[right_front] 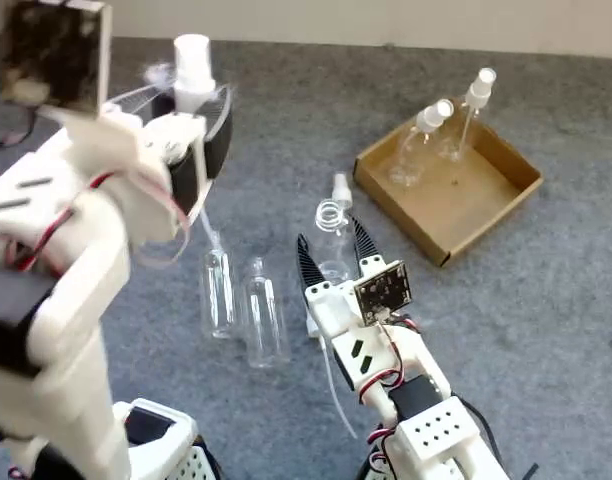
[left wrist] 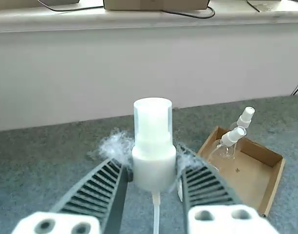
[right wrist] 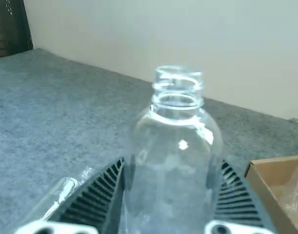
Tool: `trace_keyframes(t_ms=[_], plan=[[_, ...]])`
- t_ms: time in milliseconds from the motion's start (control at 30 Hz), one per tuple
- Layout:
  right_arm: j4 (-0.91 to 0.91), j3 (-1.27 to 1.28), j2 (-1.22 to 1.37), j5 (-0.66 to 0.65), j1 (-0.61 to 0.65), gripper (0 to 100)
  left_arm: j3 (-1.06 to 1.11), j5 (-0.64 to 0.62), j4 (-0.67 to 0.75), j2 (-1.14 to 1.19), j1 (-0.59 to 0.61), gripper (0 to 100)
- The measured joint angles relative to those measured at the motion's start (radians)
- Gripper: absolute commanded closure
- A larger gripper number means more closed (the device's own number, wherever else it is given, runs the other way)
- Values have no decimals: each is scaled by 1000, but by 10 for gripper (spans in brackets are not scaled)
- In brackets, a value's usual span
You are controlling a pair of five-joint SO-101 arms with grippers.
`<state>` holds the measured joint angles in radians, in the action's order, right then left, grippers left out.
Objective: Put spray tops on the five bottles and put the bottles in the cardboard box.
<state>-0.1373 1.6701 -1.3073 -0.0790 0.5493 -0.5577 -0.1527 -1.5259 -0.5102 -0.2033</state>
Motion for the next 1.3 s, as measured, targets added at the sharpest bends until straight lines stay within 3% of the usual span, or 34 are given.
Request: trace_keyframes(t_ms=[267, 467, 767, 900, 1133, 1300], plan=[[0, 0, 0, 0, 0, 806, -6, 0, -183, -117, 0, 976], [0, 0, 0, 0, 0, 806, -5, 0, -212, -227, 0, 976], [0, 0, 0, 0, 0, 806, 327, 9, -187, -486, 0, 976], [0, 0, 0, 0, 0, 806, 517, 14, -17, -562, 0, 976], [0, 0, 0, 0, 0, 806, 858, 157, 466, -560, 0, 976], [0, 0, 0, 0, 0, 806, 1007, 176, 786, -555, 0, 976]])
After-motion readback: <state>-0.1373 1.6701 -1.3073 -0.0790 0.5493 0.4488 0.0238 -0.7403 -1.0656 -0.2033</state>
